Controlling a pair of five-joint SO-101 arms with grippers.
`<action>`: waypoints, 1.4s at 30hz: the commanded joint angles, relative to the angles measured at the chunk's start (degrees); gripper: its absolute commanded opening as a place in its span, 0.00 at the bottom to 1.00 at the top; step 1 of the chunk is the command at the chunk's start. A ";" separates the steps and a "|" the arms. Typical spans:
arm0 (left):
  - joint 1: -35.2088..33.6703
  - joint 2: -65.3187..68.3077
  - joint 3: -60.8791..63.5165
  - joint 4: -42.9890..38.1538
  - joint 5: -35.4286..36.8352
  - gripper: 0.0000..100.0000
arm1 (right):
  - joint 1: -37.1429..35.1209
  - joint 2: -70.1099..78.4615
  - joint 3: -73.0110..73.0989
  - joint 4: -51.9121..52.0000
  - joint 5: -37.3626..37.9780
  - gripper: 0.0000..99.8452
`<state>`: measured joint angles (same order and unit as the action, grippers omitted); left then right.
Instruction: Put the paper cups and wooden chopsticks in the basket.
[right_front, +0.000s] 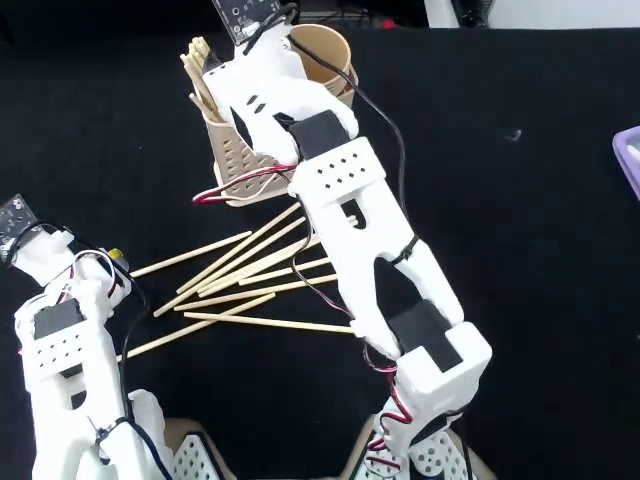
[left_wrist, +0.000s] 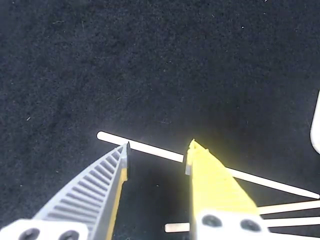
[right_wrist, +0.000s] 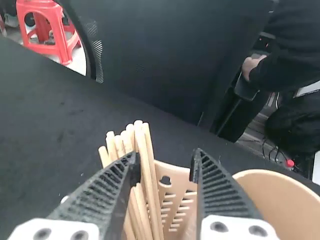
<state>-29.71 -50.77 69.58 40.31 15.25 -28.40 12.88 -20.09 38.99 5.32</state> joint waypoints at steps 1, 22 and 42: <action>0.31 -1.41 -0.22 -1.05 -0.35 0.20 | 0.18 -6.99 -3.03 5.27 0.00 0.17; 0.31 -1.41 -0.31 -1.05 -0.35 0.20 | -5.01 -37.67 51.30 26.29 22.59 0.18; 0.04 -1.49 -0.22 -1.05 -0.35 0.20 | -16.70 -16.40 65.89 1.93 21.19 0.27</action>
<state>-29.71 -50.77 69.58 40.31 15.25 -44.48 -5.58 48.04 42.51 26.77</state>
